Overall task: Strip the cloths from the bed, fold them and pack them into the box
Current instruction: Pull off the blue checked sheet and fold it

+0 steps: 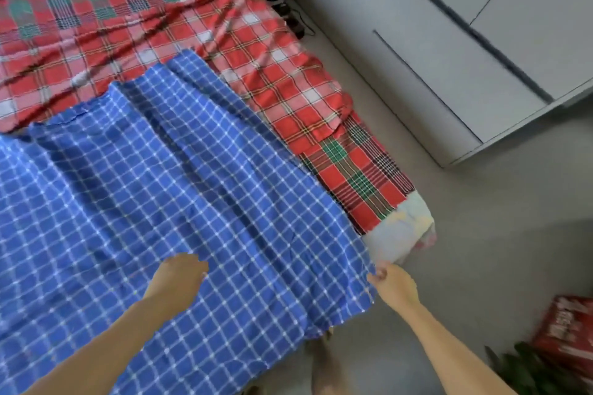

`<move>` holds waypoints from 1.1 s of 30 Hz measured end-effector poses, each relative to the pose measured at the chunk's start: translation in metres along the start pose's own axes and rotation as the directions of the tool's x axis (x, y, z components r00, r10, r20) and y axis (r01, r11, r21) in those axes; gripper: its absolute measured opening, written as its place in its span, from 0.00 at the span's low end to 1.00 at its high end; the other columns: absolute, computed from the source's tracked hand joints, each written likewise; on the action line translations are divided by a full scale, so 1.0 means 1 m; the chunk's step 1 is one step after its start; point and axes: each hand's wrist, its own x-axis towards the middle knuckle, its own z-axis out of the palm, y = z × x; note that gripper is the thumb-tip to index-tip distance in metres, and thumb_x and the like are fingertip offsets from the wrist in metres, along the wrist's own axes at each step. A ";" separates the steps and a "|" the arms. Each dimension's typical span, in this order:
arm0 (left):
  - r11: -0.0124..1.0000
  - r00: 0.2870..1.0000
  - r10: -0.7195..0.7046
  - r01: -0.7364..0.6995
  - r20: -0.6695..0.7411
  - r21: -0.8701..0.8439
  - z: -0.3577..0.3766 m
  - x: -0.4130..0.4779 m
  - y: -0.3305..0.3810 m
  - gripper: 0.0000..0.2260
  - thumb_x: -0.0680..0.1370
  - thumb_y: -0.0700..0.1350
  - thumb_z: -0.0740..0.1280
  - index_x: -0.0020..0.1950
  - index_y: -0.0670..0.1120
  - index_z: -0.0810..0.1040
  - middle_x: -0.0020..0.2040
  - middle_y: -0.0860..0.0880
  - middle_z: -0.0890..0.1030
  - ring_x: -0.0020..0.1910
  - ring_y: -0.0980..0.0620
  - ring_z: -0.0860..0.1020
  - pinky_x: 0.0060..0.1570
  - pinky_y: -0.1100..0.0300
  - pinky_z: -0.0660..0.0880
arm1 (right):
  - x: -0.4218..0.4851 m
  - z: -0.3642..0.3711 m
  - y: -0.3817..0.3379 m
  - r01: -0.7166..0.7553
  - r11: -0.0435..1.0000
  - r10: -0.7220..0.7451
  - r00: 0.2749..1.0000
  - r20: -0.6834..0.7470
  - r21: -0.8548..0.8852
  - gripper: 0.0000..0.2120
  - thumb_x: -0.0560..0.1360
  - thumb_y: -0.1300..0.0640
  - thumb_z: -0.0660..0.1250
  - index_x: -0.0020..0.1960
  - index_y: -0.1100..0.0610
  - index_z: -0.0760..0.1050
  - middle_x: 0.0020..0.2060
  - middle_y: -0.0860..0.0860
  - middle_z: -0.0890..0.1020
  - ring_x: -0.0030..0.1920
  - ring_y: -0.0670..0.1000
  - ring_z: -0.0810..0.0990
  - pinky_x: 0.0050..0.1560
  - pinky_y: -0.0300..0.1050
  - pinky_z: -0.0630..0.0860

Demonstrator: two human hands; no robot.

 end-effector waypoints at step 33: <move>0.825 0.832 0.546 -0.554 0.098 0.110 -0.100 0.337 0.166 0.09 0.81 0.45 0.60 0.55 0.46 0.77 0.50 0.48 0.79 0.50 0.46 0.74 0.46 0.53 0.69 | 0.149 0.013 0.107 -0.001 0.838 -0.261 0.878 0.402 0.545 0.08 0.71 0.57 0.69 0.41 0.59 0.71 0.32 0.48 0.71 0.30 0.46 0.67 0.34 0.43 0.64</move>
